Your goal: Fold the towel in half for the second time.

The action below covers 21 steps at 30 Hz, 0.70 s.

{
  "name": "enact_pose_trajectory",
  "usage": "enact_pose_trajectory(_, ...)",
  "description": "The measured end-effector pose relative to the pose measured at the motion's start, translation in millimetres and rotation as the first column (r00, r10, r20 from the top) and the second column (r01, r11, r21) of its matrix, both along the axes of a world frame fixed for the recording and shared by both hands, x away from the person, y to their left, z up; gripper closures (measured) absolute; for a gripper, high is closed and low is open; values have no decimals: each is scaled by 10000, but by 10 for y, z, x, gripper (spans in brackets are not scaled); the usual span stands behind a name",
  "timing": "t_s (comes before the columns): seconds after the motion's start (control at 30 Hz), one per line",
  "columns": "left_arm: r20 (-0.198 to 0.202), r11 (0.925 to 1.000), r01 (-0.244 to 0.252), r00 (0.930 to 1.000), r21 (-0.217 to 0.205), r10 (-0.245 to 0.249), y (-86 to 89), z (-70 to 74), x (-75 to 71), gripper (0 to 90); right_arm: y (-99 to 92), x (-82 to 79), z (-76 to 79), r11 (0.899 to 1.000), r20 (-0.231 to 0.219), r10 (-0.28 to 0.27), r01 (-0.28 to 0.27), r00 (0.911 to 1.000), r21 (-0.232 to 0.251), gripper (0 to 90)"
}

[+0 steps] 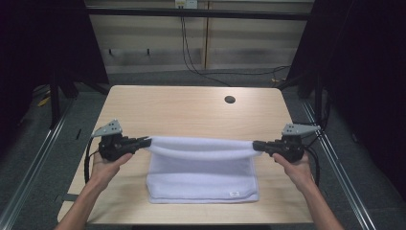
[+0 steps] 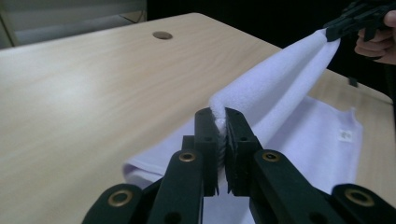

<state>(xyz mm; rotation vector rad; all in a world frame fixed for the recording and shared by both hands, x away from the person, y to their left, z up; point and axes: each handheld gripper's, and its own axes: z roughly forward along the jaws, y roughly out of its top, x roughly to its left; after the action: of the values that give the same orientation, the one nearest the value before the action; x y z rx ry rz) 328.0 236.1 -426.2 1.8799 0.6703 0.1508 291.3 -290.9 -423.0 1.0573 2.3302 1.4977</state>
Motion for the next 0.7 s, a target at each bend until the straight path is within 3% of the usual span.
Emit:
enact_pose_trajectory(0.03, 0, 10000, 0, 10000, 0, 0, 0, 0, 0, 854, 14, -52, -22, 9998, -90, 72, -74, 9999, -165, 861)
enact_pose_trajectory(0.07, -43, 10000, 16, 10000, -62, -16, 25, -76, -99, 854, 24, -104, -39, 9996, -121, 115, -118, 9999, -269, 860)
enact_pose_trajectory(0.13, -141, 9998, 44, 9999, -182, -47, 38, -114, -158, 854, 24, -153, -62, 9996, -177, 170, -175, 9997, -239, 860)
enact_pose_trajectory(0.17, -284, 9995, 281, 9992, -120, -284, 56, -175, -273, 853, 24, -264, -122, 9995, -298, 195, -202, 9994, -228, 858)
enact_pose_trajectory(0.27, -353, 9986, 507, 9981, 133, -502, 64, -212, -387, 851, 33, -377, -226, 9990, -639, 353, -369, 9973, -240, 845)
enact_pose_trajectory(0.3, -503, 9958, 781, 9959, 481, -757, 64, -252, -488, 849, 48, -417, -267, 9981, -785, 424, -457, 9960, -404, 838)
enact_pose_trajectory(0.4, -759, 9909, 1102, 9916, 772, -1044, 68, -328, -577, 842, 74, -497, -352, 9967, -1104, 532, -596, 9925, -555, 811)
enact_pose_trajectory(0.43, -1093, 9842, 1356, 9863, 1136, -1233, 74, -409, -646, 840, 100, -580, -441, 9937, -1547, 778, -892, 9849, -682, 790)
enact_pose_trajectory(0.47, -1146, 9800, 1483, 9844, 1329, -1334, 79, -443, -676, 836, 117, -628, -475, 9898, -1687, 846, -1023, 9820, -991, 775)
enact_pose_trajectory(0.67, -1606, 9680, 1882, 9737, 1661, -1617, 101, -549, -806, 763, 98, -828, -574, 9867, -2170, 1066, -1302, 9703, -975, 713)
enact_pose_trajectory(0.7, -1741, 9651, 2037, 9691, 1648, -1748, 108, -550, -818, 735, 94, -850, -586, 9862, -2341, 1134, -1381, 9656, -917, 692)
